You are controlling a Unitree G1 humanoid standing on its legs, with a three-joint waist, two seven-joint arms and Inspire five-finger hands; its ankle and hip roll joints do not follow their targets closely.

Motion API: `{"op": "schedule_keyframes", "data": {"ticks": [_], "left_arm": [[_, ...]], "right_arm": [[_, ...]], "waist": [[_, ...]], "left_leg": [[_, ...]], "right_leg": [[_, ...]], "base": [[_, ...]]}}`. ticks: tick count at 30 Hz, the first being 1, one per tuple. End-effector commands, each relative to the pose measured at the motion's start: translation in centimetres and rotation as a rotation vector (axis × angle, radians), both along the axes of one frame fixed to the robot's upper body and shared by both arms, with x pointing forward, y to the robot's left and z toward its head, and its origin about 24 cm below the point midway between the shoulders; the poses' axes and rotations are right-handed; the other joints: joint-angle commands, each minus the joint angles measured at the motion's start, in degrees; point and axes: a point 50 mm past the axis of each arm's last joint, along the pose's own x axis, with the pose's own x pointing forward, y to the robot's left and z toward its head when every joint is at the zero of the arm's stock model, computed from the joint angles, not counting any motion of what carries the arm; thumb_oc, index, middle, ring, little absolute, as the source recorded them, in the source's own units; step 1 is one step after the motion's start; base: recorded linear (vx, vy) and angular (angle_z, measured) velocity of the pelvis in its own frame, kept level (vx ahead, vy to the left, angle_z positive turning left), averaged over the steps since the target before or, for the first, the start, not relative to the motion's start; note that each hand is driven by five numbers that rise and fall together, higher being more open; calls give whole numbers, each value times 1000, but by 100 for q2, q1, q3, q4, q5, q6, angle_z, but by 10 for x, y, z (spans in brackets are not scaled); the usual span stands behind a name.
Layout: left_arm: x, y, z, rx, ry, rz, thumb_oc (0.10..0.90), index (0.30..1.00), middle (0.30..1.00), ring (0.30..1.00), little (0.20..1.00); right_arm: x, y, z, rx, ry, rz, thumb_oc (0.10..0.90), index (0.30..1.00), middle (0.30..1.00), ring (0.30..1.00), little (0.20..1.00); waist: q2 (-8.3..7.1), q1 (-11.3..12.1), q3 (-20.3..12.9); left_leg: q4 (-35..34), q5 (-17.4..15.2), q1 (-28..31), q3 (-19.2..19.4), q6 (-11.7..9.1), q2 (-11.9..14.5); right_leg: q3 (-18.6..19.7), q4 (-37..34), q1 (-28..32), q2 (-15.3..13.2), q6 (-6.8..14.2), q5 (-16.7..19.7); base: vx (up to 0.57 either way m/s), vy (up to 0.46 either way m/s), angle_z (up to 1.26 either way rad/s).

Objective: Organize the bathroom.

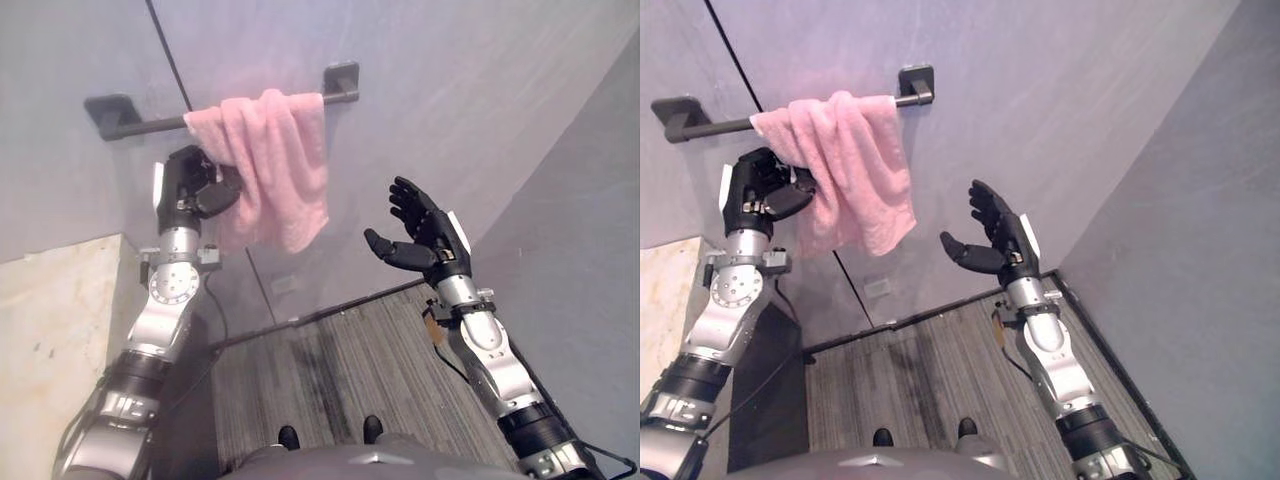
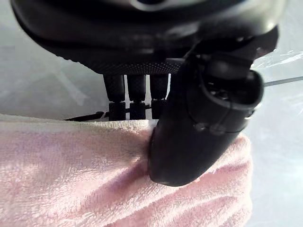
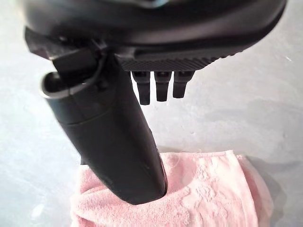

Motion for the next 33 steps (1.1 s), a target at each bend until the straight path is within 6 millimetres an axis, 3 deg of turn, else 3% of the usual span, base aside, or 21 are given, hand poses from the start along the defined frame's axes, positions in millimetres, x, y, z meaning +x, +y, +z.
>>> {"op": "schedule_keyframes", "data": {"ticks": [1, 12, 21, 27, 33], "left_arm": [[0, 7, 25, 30, -133, 18, 400, 300, 300, 300, 300], [-16, 28, 20, 41, -123, 91, 400, 300, 300, 300, 300], [-6, 17, 24, 40, -106, 32, 400, 300, 300, 300, 300], [1, 5, 29, 38, -101, -7, 400, 300, 300, 300, 300], [5, -2, 32, 33, -100, -37, 400, 300, 300, 300, 300]], "right_arm": [[8, 5, 48, 28, -258, 36, 800, 900, 900, 900, 900], [12, -3, 68, 81, -310, 65, 800, 900, 900, 900, 900], [38, -11, 86, 4, -262, 89, 800, 900, 900, 900, 900], [61, -24, 106, -51, -253, -16, 800, 900, 900, 900, 900], [67, -40, 117, -81, -270, -93, 800, 900, 900, 900, 900]], "waist": [[-20, 79, -706], [-43, 254, -690], [-143, 443, -702], [-216, 550, -698], [-257, 593, -677]], "left_leg": [[-1, -364, 180, -150, 120, -175], [-1, -339, 123, -241, 80, -157], [-1, -298, 83, -365, 35, -138], [-1, -294, 81, -403, 20, -135], [-1, -299, 74, -450, 31, -144]], "right_leg": [[-193, -39, -161, 143, -54, 72], [-345, -39, -101, 143, -85, 11], [-553, -39, -47, 121, -97, -24], [-626, -39, -24, 124, -111, -40], [-688, -39, 14, 116, -116, -62]], "base": [[13, -9, 4], [4, -7, 5], [35, 6, 10], [58, 14, 6], [47, 11, 7]]}}
